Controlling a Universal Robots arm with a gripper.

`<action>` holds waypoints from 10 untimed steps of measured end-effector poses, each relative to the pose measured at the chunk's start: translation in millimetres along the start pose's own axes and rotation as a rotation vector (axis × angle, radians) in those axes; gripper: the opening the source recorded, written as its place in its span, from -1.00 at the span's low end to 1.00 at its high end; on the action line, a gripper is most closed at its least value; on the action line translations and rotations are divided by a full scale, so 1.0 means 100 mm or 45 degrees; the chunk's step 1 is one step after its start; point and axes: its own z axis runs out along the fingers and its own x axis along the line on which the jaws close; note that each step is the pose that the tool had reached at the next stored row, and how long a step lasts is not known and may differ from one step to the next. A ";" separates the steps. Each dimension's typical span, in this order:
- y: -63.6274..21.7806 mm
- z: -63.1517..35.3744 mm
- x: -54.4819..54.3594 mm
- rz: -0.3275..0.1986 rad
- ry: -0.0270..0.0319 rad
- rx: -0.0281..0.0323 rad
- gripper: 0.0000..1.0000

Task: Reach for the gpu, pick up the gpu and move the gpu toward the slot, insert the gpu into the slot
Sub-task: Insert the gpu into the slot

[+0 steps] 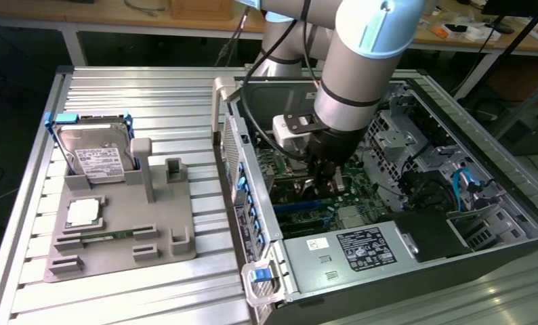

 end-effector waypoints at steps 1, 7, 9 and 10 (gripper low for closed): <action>0.000 0.003 0.00 0.008 0.0007 0.0001 -0.44; 0.004 0.008 0.00 0.016 0.0012 0.0004 -0.44; 0.018 0.007 0.00 0.016 0.0012 0.0003 -0.44; 0.024 0.008 0.00 0.016 0.0011 0.0003 -0.44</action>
